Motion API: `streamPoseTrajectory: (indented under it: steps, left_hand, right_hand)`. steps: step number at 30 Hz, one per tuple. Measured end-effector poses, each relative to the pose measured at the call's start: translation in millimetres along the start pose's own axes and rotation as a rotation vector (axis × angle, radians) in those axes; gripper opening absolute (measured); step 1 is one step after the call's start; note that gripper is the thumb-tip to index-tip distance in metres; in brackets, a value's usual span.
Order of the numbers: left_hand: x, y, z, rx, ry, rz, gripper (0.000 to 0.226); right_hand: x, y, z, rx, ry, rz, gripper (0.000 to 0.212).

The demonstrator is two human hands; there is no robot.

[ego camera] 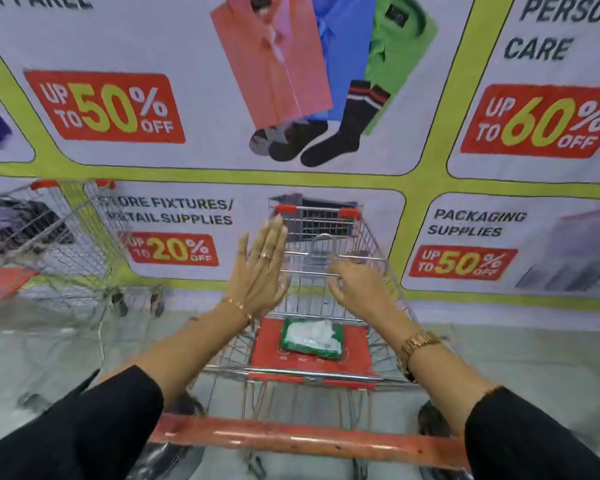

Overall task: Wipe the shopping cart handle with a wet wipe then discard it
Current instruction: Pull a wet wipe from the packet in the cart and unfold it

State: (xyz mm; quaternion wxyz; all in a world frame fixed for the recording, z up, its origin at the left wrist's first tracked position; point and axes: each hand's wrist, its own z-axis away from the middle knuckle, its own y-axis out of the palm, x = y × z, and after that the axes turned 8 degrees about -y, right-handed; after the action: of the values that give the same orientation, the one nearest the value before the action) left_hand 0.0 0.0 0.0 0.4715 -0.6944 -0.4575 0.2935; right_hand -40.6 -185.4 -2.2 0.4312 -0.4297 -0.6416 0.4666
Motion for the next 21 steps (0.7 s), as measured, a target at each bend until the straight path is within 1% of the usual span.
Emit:
streamPoseTrajectory:
  steps: [1,2,3,4,5,6,7,8,10,14,16,21]
  left_hand:
    - [9,22,4,0.062,0.001,-0.01,0.088]
    - [12,27,5,0.082,0.002,-0.001,0.093]
    - [18,42,11,0.103,0.021,0.01,0.105]
    - [23,47,19,0.202,-0.006,-0.029,0.116]
    - [29,62,24,0.27,0.022,-0.071,0.121]
    - [31,75,25,0.295,0.075,-0.093,0.113]
    - [32,94,25,0.352,0.192,-0.109,0.101]
    - [32,109,22,0.484,0.265,-0.085,0.09]
    - [29,130,23,0.542,0.322,-0.01,0.082]
    - [26,147,25,0.671,0.396,0.013,0.086]
    - [21,152,22,0.726,0.432,-0.02,0.086]
    - [18,167,25,0.814,0.435,-0.04,0.088]
  right_hand:
    - [-1,13,-7,0.056,0.022,-0.024,0.027]
    - [-4,24,-12,0.075,0.016,-0.052,0.024]
    - [-6,36,-15,0.121,0.014,-0.062,0.023]
    - [-8,49,-18,0.187,0.017,-0.06,0.023]
    - [-11,62,-22,0.235,0.016,-0.074,0.023]
    - [-14,73,-25,0.275,0.016,-0.072,0.024]
    - [-17,84,-28,0.314,0.008,-0.053,0.025]
    - [-20,96,-33,0.345,0.002,-0.031,0.027]
    - [-23,117,-35,0.418,-0.005,-0.008,0.03]
    - [-24,138,-34,0.512,-0.028,-0.017,0.03]
    - [-25,144,-35,0.554,-0.061,0.001,0.03]
    - [-32,153,-37,0.614,-0.088,0.0,0.027]
